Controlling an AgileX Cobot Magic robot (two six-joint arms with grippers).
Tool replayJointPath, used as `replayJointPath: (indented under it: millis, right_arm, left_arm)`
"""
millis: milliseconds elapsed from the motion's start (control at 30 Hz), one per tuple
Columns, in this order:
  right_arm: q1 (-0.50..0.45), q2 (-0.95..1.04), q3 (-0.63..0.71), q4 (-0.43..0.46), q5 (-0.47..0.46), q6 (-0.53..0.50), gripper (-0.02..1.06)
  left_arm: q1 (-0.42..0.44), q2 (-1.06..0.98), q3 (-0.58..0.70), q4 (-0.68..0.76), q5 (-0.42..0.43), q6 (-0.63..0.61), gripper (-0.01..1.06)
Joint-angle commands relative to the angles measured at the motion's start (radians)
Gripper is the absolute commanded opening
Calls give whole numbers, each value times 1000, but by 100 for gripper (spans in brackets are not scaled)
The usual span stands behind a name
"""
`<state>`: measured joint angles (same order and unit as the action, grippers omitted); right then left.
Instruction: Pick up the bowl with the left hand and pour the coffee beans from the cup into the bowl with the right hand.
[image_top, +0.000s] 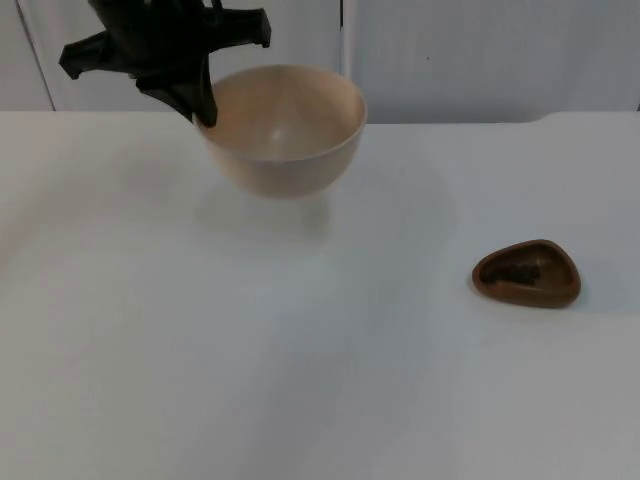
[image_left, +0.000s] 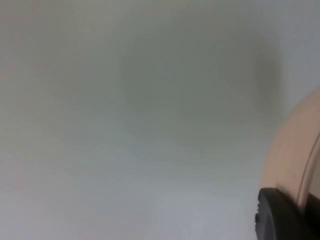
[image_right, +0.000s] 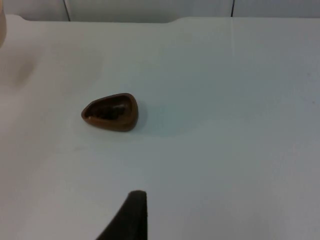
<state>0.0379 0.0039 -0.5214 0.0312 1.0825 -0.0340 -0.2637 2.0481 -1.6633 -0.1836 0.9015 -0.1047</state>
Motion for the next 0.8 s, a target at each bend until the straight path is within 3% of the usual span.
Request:
replayJointPath:
  millis: [0,267,633,767]
  right_arm:
    - [-4,-4,7,-3,-3,-5,105]
    - [-4,-4,7,-3,-3,-5,105]
    - [-4,-4,7,-3,-3,-5,105]
    - [-4,-4,7,-3,-3,-5,105]
  left_arm:
    - [-6,-40,32,-10,8,22,0]
    - [-6,-154,195,-26,-50,79,0]
    - [-8,-270,377,-115,-47,208,0]
    - [-46,-321,430,-119,-60,224,0]
